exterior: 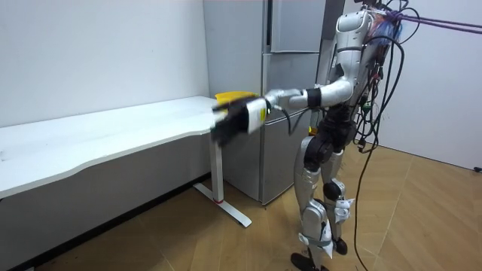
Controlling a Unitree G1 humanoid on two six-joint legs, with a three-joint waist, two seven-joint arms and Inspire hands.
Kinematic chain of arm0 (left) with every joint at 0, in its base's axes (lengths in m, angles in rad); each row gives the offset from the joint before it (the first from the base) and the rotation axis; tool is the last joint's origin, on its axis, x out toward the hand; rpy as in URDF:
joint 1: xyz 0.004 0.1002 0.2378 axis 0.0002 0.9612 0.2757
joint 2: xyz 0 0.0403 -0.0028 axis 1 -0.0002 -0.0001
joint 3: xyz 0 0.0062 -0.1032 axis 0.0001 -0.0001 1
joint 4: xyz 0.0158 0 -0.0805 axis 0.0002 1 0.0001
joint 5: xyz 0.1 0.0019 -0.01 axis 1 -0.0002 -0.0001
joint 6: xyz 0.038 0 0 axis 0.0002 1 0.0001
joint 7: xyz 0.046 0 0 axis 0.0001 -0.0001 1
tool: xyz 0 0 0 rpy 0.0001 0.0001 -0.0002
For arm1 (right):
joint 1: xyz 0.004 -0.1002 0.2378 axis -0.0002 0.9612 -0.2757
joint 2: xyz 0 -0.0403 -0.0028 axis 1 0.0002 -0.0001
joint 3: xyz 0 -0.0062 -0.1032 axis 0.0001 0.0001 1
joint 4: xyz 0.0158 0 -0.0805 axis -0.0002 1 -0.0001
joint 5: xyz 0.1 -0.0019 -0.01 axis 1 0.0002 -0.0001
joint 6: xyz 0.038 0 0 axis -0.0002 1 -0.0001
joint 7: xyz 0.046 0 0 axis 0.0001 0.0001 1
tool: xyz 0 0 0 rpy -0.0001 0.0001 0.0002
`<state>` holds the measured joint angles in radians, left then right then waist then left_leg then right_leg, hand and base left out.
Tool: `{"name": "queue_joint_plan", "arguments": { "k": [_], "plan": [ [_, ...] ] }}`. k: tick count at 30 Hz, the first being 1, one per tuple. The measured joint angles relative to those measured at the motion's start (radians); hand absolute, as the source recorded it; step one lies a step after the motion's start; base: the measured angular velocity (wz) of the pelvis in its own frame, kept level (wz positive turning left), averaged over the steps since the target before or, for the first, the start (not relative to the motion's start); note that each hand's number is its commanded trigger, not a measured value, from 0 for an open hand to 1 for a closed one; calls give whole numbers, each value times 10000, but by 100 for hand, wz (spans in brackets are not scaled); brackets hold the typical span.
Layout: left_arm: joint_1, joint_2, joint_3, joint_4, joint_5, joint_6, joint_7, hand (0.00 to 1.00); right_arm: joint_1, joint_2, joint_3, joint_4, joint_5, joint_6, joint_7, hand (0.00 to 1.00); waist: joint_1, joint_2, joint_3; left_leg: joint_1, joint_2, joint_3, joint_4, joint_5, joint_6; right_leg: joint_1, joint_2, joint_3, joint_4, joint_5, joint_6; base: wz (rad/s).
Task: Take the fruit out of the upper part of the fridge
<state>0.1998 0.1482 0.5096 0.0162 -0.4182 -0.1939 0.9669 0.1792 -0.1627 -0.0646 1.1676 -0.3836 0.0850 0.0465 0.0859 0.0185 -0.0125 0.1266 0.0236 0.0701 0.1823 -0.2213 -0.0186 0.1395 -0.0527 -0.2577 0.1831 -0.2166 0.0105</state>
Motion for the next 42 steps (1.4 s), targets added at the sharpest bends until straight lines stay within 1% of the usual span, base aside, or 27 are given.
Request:
{"name": "queue_joint_plan", "arguments": {
  "k": [4,5,6,7,8,9,10,11,13,14,15,16,18,20,22,23,25,26,28,29,31,32,34,36,37,39,42],
  "plan": [
    [-46,66,-26,-1951,730,-28,-449,0,-3,3,9,119,26,-99,13,0,-68,-35,26,32,-11,-129,59,1,0,129,14,-58,-127,7,7,4],
    [-60,68,-34,-2184,823,-30,-500,0,2,3,8,124,25,-99,12,0,-107,-43,32,40,-15,-171,59,1,0,168,22,-76,-146,11,11,10],
    [-69,72,-36,-2589,912,-36,-654,0,10,2,8,121,-21,-99,7,0,-178,-100,71,54,-14,-161,63,1,-1,178,22,-91,-145,11,11,6],
    [-73,79,-41,-2992,1048,-31,-804,0,10,2,11,117,-52,-100,19,0,-236,-39,46,40,-13,-156,84,1,-1,171,19,-101,-163,9,9,0],
    [-96,92,-57,-3241,1056,-31,-892,0,-13,1,11,113,-64,-94,45,0,-255,-60,62,35,-12,-158,84,1,-1,164,20,-110,-168,9,8,4],
    [-232,129,-87,-3693,1064,-31,-1141,0,-1,0,0,112,-117,-74,165,0,-279,-65,67,13,-10,-168,96,1,-1,155,16,-148,-188,4,5,5],
    [-387,205,-134,-4033,1061,-31,-1464,0,12,-6,-18,113,-134,-38,308,0,-287,-120,101,-14,-10,-171,117,1,-1,154,9,-174,-189,5,6,5],
    [-422,243,-137,-4180,1061,-31,-1666,0,13,-7,-18,112,-134,-25,372,0,-295,-127,106,-22,-10,-171,130,1,-1,154,6,-176,-185,5,6,3],
    [-579,352,-239,-4626,928,-29,-2418,0,25,-8,-12,135,-133,-19,592,0,-386,-97,87,-99,-16,-170,191,1,0,137,-5,-193,-182,6,7,4],
    [-619,392,-291,-4741,827,-29,-2592,0,6,-8,-12,164,-133,-20,640,0,-410,-105,94,-110,-16,-172,208,1,-1,119,-3,-197,-179,6,7,4],
    [-722,523,-473,-4928,590,-28,-2919,0,-21,-8,-9,234,-133,-17,671,0,-412,-74,86,-146,-9,-170,218,1,-1,55,4,-174,-145,8,4,0],
    [-882,655,-642,-5067,350,-10,-3322,0,-52,-12,-1,249,-154,-9,687,0,-418,-71,84,-223,-2,-168,239,1,-1,-7,6,-174,-128,16,-9,0],
    [-1200,753,-775,-5168,138,34,-4035,0,-74,-28,-73,248,-193,-2,795,0,-499,-51,95,-309,2,-161,245,4,2,-75,11,-186,-119,31,-13,0],
    [-1443,757,-929,-5354,-317,189,-4720,0,-53,-31,-81,225,-222,17,892,0,-564,-38,100,-305,0,-153,228,6,4,-67,5,-190,-121,37,-9,0],
    [-1608,764,-1336,-5515,-876,392,-5680,0,-29,-30,-71,204,-375,26,1070,0,-679,-44,104,-290,-1,-127,225,6,4,-54,6,-173,-103,38,-7,0],
    [-1615,765,-1424,-5533,-987,446,-5931,0,-38,-31,-70,204,-392,26,1101,0,-685,-35,108,-291,1,-117,224,6,4,-53,7,-171,-98,38,-7,0],
    [-1630,770,-1776,-5542,-1082,712,-6840,0,-51,-31,-70,175,-525,30,1214,0,-801,3,146,-302,0,-119,227,6,4,-72,6,-160,-96,38,-7,-2],
    [-1654,773,-1850,-5554,-1228,790,-7065,0,-53,-30,-70,161,-552,31,1230,0,-815,16,148,-321,1,-118,227,6,4,-102,7,-143,-96,38,-7,-3],
    [-1905,877,-2233,-5554,-1614,1050,-7897,0,-68,-32,-70,115,-550,40,1319,0,-837,10,164,-438,4,-116,228,6,4,-211,-2,-140,-93,38,-7,0],
    [-1968,921,-2312,-5553,-1614,1120,-8107,0,-73,-31,-70,116,-553,42,1322,0,-852,35,176,-451,3,-115,228,6,4,-233,3,-134,-89,38,-7,-4],
    [-2258,1096,-2523,-5554,-1613,1433,-8857,0,-122,-38,-65,130,-543,121,1313,0,-847,109,204,-455,11,11,227,6,4,-290,11,2,-66,39,-7,-14],
    [-2359,1122,-2550,-5554,-1616,1515,-9016,0,-136,-42,-63,131,-540,158,1315,0,-850,134,203,-454,11,46,226,6,4,-296,11,34,-66,40,-7,-17],
    [-2669,1146,-2624,-5561,-1614,1691,-9686,0,-208,-72,-63,131,-501,257,1311,0,-878,223,171,-458,7,121,206,6,4,-294,0,85,-56,44,0,-10],
    [-2828,1179,-2776,-5561,-1592,1775,-10059,0,-272,-100,-63,175,-504,271,1309,0,-1061,263,149,-463,7,125,184,6,3,-317,2,94,-46,44,0,-2],
    [-2905,1190,-2860,-5561,-1593,1916,-10331,0,-332,-118,-61,277,-502,280,1305,0,-1102,285,143,-459,13,128,161,7,2,-361,3,116,12,44,-1,0],
    [-2953,1234,-3060,-5560,-1584,2108,-10687,0,-423,-148,-54,384,-541,396,1308,0,-1186,310,140,-460,19,142,160,7,2,-372,4,134,24,44,-1,-3],
    [-2955,1444,-3360,-5558,-1580,2419,-11226,0,-456,-252,-54,436,-557,473,1315,0,-1324,322,141,-458,29,341,155,7,2,-409,1,220,25,43,-1,-5]
  ]
}}
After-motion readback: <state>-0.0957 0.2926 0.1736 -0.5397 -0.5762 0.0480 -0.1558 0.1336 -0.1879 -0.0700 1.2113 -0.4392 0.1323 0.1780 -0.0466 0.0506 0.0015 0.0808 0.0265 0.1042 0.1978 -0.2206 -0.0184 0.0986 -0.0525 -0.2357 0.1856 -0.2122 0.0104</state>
